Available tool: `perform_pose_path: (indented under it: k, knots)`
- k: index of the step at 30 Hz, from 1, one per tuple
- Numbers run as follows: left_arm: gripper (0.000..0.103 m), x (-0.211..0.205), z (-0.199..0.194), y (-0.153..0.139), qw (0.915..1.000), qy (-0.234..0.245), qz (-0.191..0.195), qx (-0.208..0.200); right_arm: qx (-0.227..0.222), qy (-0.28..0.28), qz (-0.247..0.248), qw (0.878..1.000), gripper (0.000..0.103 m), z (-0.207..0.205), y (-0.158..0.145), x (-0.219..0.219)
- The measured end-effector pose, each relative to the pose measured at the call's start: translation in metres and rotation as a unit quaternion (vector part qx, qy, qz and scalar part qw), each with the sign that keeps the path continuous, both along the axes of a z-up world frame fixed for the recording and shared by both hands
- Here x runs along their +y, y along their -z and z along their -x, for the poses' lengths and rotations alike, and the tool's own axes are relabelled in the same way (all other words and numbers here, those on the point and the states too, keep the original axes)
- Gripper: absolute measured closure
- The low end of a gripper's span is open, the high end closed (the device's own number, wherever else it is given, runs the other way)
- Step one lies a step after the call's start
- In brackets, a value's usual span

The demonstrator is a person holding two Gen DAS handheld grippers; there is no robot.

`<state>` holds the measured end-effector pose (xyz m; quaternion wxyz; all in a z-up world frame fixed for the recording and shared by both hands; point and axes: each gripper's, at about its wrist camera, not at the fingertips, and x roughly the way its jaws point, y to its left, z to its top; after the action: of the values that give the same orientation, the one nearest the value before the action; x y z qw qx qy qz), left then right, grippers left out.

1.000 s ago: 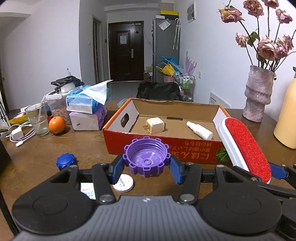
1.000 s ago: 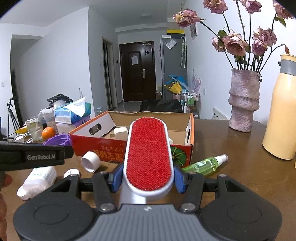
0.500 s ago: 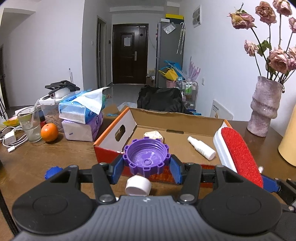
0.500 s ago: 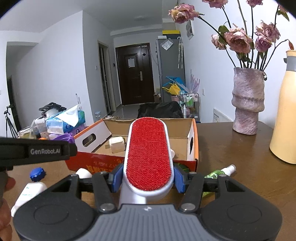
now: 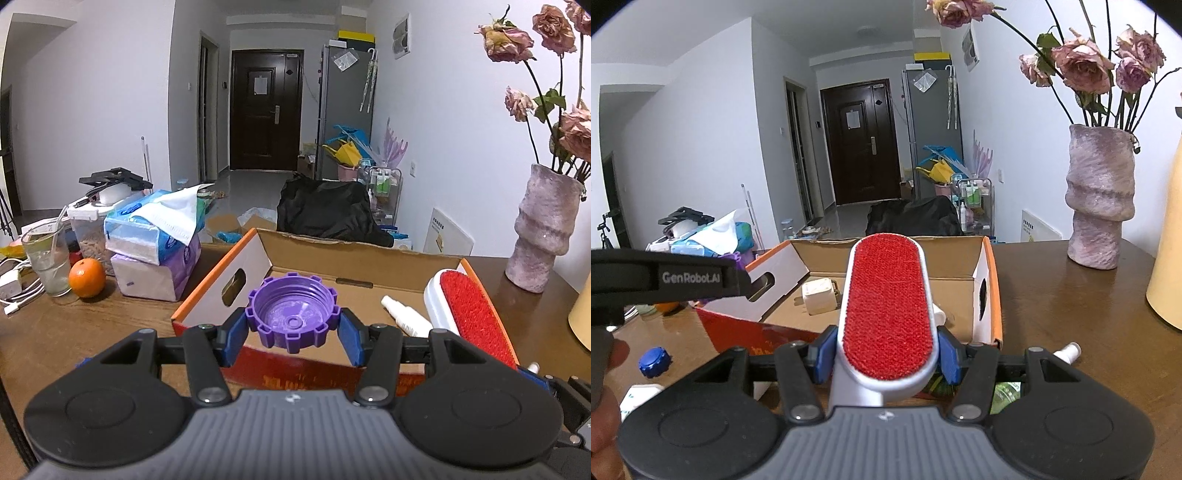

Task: Organize rigid objects
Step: 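Carry the purple cap and red lint brush toward the cardboard box, then open both tools to drop the purple cap and lint brush into the box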

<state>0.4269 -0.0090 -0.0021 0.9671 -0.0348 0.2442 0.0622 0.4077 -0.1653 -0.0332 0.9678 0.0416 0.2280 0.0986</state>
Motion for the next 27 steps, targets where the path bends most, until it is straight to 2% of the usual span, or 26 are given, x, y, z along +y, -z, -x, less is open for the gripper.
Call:
perform_pose_path:
  k: [27]
  knots:
    - [0.049, 0.018, -0.074, -0.007, 0.9989, -0.041, 0.024, -0.002, 0.023, 0.007, -0.012, 1.0, 0.048, -0.096, -0.002, 0.018]
